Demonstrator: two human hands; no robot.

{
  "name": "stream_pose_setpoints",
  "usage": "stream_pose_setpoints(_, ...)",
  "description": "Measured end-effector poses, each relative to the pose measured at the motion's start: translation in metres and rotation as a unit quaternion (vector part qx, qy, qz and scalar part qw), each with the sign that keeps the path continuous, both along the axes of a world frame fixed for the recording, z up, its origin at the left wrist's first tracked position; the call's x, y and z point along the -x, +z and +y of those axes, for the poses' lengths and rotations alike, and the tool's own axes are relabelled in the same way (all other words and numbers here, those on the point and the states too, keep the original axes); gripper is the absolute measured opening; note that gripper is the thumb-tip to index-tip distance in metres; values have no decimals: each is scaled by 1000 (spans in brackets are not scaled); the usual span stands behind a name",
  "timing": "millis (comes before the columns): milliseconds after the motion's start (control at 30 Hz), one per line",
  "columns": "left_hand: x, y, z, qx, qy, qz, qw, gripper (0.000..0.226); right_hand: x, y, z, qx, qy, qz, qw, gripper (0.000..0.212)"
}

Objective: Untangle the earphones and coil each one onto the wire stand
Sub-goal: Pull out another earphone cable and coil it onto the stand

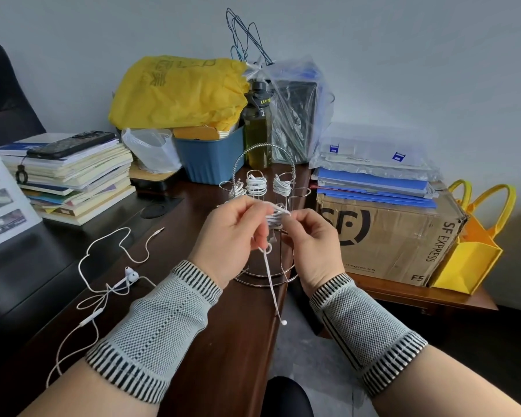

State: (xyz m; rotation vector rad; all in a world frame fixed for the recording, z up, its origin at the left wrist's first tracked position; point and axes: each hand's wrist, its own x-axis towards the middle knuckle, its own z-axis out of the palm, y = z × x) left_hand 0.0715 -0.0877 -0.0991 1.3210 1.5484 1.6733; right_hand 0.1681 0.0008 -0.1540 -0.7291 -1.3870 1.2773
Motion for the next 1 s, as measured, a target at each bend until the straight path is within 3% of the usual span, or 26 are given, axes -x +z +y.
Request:
stream_pose_setpoints(200, -2, 10, 14, 22, 79, -3, 997, 22, 4, 5, 0, 45, 17, 19, 999, 20)
stream_pose_setpoints(367, 2, 7, 18, 95, 192, 122, 969, 34, 10, 13, 5, 93, -16, -7, 995, 29)
stream_pose_setpoints(567, 0, -4, 20, 138, 206, 205, 947, 45, 13, 20, 11, 108, -40, -56, 992, 25)
stream_pose_setpoints(633, -2, -9, 22, 149, 193, 181, 953, 45, 15, 21, 13, 102, -48, -76, 991, 30)
stream_pose_setpoints(800, -5, -19, 24, 144, 184, 22, 972, 44, 15, 20, 18, 133, -54, -86, 986, 25)
stream_pose_setpoints(1000, -2, -24, 15, 157, 141, 22, 977, 44, 11, 15, 23, 184, -18, -55, 981, 36)
